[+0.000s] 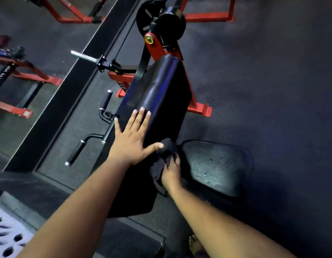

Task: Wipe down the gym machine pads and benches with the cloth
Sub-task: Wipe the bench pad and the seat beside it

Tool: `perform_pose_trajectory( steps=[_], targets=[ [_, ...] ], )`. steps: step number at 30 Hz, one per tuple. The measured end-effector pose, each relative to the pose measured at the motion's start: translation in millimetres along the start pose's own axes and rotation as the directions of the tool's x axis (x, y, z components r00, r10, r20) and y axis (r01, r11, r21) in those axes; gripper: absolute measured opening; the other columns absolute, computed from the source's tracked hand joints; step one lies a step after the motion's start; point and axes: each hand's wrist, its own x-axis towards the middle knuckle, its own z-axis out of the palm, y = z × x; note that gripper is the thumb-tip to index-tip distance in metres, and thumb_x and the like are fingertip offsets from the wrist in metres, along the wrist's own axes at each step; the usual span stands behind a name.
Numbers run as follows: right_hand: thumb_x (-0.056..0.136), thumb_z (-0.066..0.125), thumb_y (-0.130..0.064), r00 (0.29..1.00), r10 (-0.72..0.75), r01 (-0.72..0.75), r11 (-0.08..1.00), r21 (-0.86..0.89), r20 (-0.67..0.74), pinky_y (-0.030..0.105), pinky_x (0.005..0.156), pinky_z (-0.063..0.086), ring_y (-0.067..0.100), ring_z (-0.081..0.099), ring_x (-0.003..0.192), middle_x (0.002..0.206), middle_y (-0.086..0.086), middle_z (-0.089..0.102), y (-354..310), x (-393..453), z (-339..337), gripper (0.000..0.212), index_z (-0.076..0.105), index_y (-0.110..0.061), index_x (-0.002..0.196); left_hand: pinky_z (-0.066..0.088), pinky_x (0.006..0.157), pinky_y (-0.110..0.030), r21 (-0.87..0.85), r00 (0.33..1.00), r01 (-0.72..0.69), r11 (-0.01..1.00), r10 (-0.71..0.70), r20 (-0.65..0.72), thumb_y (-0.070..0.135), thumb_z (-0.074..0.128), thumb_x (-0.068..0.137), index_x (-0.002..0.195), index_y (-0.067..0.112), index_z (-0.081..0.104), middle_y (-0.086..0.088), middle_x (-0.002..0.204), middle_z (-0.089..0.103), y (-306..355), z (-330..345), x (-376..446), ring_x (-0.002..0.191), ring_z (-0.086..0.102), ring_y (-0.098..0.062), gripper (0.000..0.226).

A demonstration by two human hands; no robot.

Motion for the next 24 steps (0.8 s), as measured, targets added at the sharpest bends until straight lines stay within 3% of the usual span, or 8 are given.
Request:
perform_pose_trajectory(
  steps=[3,6,8,13,17,20,23,24],
  targets=[
    [0.099,0.06,-0.022,0.99,-0.086,0.095,0.992,-0.084,0.109,0.03,0.117,0.035,0.026,0.05,0.137,0.15,0.011,0.047,-9,-31,-42,0.047,0.054,-0.006,0.143,0.0,0.116,-0.077,0.099,0.997,-0.015,0.995,0.023,-0.076,0.093,0.011,0.082,0.165,0.025,0.009,-0.002,0.173,-0.002,7,-3,-23,0.159,0.0,-0.018,0.107],
    [0.102,0.061,-0.022,0.988,-0.145,0.151,0.983,-0.105,0.058,0.019,0.11,0.031,0.013,0.048,0.129,0.14,0.0,0.047,-14,-44,-86,0.043,0.054,-0.004,0.141,0.0,0.117,-0.076,0.121,0.987,-0.063,0.991,0.08,-0.142,0.086,0.016,0.087,0.161,0.019,0.027,-0.008,0.171,0.014,26,9,-36,0.158,0.014,-0.022,0.101],
    [0.102,0.061,-0.024,0.985,-0.168,0.172,0.97,-0.17,0.038,0.018,0.111,0.028,0.013,0.045,0.132,0.142,0.001,0.044,-9,-63,-107,0.046,0.053,-0.004,0.143,0.0,0.118,-0.074,0.086,0.98,-0.082,0.993,0.096,-0.173,0.084,0.022,0.088,0.159,0.018,0.035,-0.009,0.17,0.02,44,22,-62,0.158,0.018,-0.022,0.098],
    [0.101,0.063,-0.03,0.983,-0.169,0.186,0.89,-0.416,0.078,0.024,0.116,0.024,0.023,0.037,0.145,0.159,0.006,0.035,14,-83,-170,0.054,0.047,-0.016,0.151,-0.001,0.119,-0.073,0.073,0.999,-0.02,0.997,0.022,-0.025,0.084,0.013,0.085,0.162,0.022,0.028,-0.007,0.172,0.011,90,56,-116,0.159,0.009,-0.022,0.1],
    [0.1,0.061,-0.039,0.963,-0.209,0.269,0.743,-0.612,0.169,0.043,0.121,0.031,0.027,0.034,0.147,0.163,0.001,0.029,14,-65,-213,0.057,0.04,-0.042,0.153,-0.005,0.121,-0.067,-0.081,0.985,0.136,0.987,-0.126,0.12,0.087,0.002,0.078,0.164,0.027,0.005,-0.002,0.172,-0.012,130,78,-136,0.159,-0.008,-0.02,0.105],
    [0.1,0.058,-0.044,0.929,-0.224,0.37,0.543,-0.754,0.295,0.052,0.113,0.039,0.027,0.033,0.145,0.166,-0.004,0.023,12,-46,-238,0.059,0.035,-0.051,0.153,-0.002,0.123,-0.064,-0.206,0.949,0.279,0.938,-0.237,0.207,0.09,-0.002,0.074,0.164,0.029,-0.002,0.002,0.17,-0.019,162,103,-136,0.159,-0.01,-0.017,0.109],
    [0.1,0.055,-0.046,0.888,-0.2,0.459,0.323,-0.827,0.415,0.055,0.107,0.042,0.027,0.032,0.145,0.168,-0.002,0.017,14,-10,-266,0.063,0.026,-0.052,0.156,-0.001,0.124,-0.062,-0.291,0.885,0.44,0.849,-0.357,0.297,0.095,-0.003,0.072,0.164,0.03,-0.004,0.003,0.17,-0.02,199,128,-122,0.159,-0.009,-0.017,0.112],
    [0.1,0.054,-0.047,0.85,-0.147,0.526,0.217,-0.822,0.506,0.055,0.106,0.042,0.027,0.032,0.145,0.168,-0.001,0.015,22,32,-286,0.064,0.023,-0.052,0.156,-0.001,0.124,-0.062,-0.333,0.819,0.559,0.76,-0.441,0.367,0.092,-0.004,0.071,0.163,0.03,-0.005,0.003,0.17,-0.019,233,153,-98,0.159,-0.009,-0.017,0.112]
  ],
)
